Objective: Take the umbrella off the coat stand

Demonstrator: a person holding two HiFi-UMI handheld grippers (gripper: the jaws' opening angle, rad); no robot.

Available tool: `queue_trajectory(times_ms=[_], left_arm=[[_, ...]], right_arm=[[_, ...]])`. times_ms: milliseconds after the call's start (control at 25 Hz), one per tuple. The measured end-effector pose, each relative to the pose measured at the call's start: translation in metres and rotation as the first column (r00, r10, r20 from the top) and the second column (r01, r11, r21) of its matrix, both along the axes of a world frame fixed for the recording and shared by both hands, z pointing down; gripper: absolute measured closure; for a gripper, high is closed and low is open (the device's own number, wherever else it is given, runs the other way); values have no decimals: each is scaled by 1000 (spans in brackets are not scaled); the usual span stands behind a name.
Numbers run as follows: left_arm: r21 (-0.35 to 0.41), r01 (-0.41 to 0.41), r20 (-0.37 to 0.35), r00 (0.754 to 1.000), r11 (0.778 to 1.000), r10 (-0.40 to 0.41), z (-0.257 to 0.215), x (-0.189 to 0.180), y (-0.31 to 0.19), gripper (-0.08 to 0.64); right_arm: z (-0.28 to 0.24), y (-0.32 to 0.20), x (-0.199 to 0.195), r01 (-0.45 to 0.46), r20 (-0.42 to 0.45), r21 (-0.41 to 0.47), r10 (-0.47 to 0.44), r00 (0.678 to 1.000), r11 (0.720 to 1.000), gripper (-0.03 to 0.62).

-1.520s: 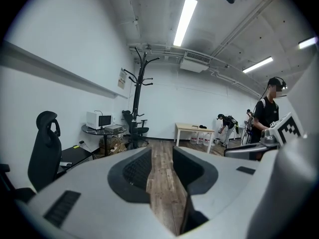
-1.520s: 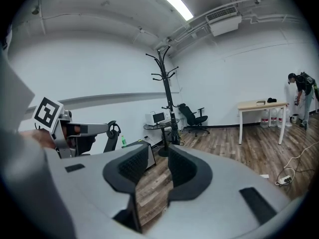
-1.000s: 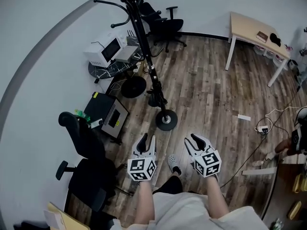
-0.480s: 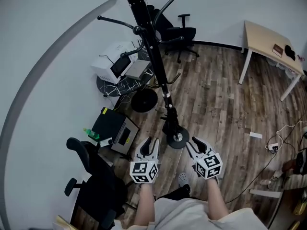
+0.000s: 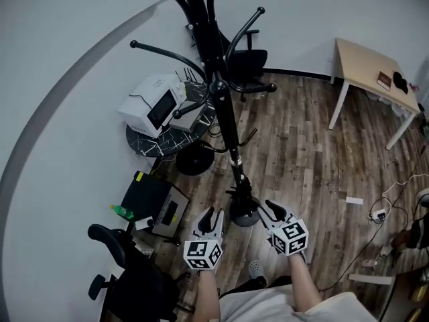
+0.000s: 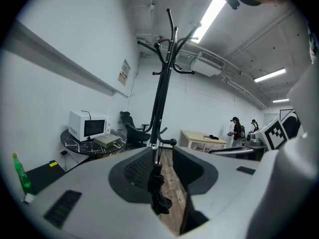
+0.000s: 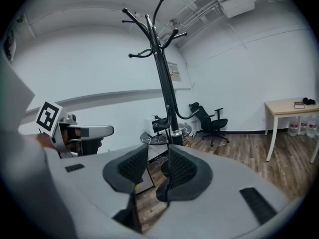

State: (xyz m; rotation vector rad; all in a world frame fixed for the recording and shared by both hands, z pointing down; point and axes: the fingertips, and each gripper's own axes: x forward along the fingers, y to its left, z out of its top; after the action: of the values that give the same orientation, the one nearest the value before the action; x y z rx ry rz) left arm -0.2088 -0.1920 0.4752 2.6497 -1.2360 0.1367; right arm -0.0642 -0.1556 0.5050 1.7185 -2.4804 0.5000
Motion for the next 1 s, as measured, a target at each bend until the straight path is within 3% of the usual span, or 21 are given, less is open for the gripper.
queue_trajectory(times_ms=[360, 640, 1000], left_arm=[[2, 7, -62, 998, 1000, -7, -4, -3, -24, 431], [-5, 31, -63, 998, 1000, -31, -3, 7, -36, 431], [24, 56, -36, 998, 998, -55, 8, 35, -54, 431]], right_arm=[[-13, -27, -6, 28, -58, 1, -28, 998, 1000, 456], [-16, -39, 3, 65, -55, 8, -64, 996, 998, 456], [-3, -69, 3, 234, -25, 16, -234, 972, 972, 457]])
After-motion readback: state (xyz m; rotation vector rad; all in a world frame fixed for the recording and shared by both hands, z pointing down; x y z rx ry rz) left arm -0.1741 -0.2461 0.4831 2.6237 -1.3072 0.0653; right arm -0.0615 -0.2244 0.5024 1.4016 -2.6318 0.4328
